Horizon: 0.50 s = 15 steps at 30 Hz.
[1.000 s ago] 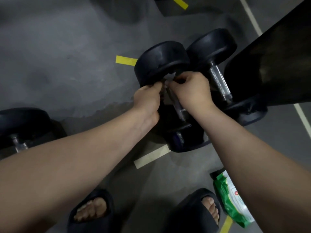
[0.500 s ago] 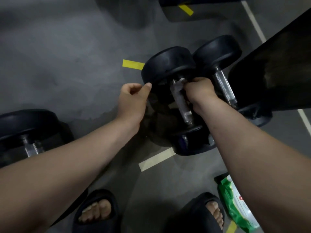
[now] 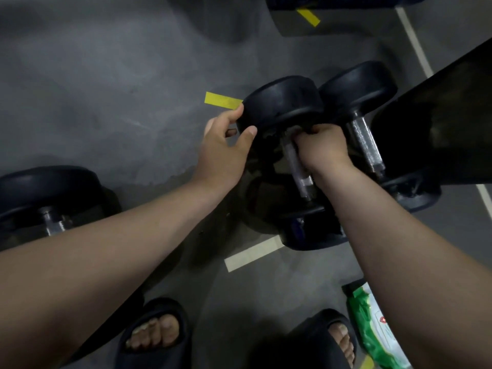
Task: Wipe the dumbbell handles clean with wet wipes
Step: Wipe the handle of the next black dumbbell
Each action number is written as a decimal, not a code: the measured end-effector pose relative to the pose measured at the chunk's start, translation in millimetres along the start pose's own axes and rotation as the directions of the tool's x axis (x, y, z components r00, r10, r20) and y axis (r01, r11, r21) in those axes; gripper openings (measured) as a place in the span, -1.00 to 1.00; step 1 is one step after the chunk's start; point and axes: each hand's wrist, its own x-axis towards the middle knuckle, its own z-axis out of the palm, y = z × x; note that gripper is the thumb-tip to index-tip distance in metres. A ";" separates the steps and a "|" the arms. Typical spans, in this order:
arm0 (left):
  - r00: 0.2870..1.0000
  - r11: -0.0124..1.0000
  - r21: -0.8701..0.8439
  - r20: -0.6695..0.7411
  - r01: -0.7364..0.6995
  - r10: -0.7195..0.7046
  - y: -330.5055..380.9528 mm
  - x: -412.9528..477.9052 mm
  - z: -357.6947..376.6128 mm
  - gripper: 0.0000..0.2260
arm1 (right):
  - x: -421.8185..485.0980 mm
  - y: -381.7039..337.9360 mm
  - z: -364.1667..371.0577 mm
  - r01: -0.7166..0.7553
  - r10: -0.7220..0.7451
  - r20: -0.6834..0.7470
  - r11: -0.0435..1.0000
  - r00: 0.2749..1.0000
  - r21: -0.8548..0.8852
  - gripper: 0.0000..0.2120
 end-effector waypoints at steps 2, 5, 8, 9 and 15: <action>1.000 1.000 0.001 0.000 0.002 -0.002 -0.9 1.1 -0.3 -0.65 | 6.9 -0.9 2.6 -0.175 0.162 0.078 0.965 0.984 0.196 -0.90; 1.000 1.000 -0.014 0.009 0.013 -0.012 -1.7 2.8 -0.2 -0.64 | 1.9 -8.4 -0.6 -0.335 0.263 0.238 0.876 0.935 0.348 -0.87; 1.000 0.999 -0.026 0.016 0.023 -0.023 -1.6 2.7 0.2 -0.64 | 4.9 -8.3 -6.0 -0.414 0.269 0.383 0.831 0.884 0.371 -0.80; 1.000 0.999 -0.030 0.013 0.027 -0.027 -1.1 2.7 0.1 -0.65 | 5.3 -9.0 -8.3 -0.408 0.260 0.388 0.835 0.884 0.370 -0.81; 1.000 0.998 -0.048 -0.007 0.028 -0.029 0.5 1.3 1.0 -0.67 | 3.7 -7.5 -21.3 -0.065 0.037 0.162 0.983 0.986 0.170 -0.81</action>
